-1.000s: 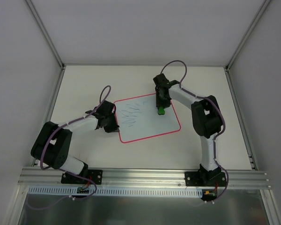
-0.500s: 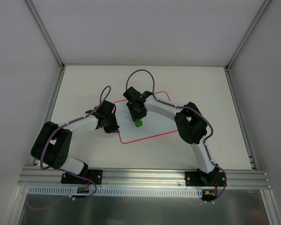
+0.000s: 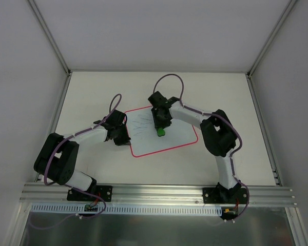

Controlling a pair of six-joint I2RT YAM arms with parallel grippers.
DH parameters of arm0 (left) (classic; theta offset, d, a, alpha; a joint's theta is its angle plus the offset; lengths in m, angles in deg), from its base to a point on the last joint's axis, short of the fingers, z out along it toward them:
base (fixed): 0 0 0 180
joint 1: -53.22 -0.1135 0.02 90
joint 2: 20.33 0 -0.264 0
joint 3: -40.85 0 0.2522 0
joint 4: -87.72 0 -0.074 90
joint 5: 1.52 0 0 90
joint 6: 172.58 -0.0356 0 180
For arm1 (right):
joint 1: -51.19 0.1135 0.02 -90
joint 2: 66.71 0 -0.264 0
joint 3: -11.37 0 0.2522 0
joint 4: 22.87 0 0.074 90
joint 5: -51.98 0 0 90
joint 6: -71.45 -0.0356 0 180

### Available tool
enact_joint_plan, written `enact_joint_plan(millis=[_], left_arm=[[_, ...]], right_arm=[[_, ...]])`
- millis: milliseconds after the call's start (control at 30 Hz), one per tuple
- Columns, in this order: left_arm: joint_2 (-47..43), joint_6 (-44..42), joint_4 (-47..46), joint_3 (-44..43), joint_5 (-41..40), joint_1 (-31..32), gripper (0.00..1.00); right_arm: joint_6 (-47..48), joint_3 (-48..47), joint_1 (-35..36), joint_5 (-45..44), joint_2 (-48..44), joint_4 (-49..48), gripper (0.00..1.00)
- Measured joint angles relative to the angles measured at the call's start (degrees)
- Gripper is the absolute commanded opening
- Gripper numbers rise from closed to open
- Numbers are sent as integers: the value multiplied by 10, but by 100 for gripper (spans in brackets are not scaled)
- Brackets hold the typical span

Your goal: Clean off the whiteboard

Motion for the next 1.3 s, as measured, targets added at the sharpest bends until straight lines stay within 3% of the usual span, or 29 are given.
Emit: enact_joint_plan(millis=[233,433,700,1000,1100,1167,1233,1300], left_arm=[[0,0,-1,0,0,0,0],[-2,0,-7,4,3,0,0],[-10,0,-25,17,5,0,0],[-16,0,-33,23,6,0,0],[-17,1,-34,24,6,0,0],[-18,1,-34,24,6,0,0],[-18,2,-34,24,6,0,6],[-19,2,-34,24,6,1,18]], right_arm=[[-13,41,-106,-55,-31,8,1],[-9,14,-46,-66,-13,22,0],[-10,-60,58,-11,37,24,0],[-1,-128,99,30,80,38,0],[-1,-128,100,27,80,38,7],[-3,-120,100,23,75,31,20],[-5,-107,99,18,67,23,31],[-7,-92,98,12,57,19,38]])
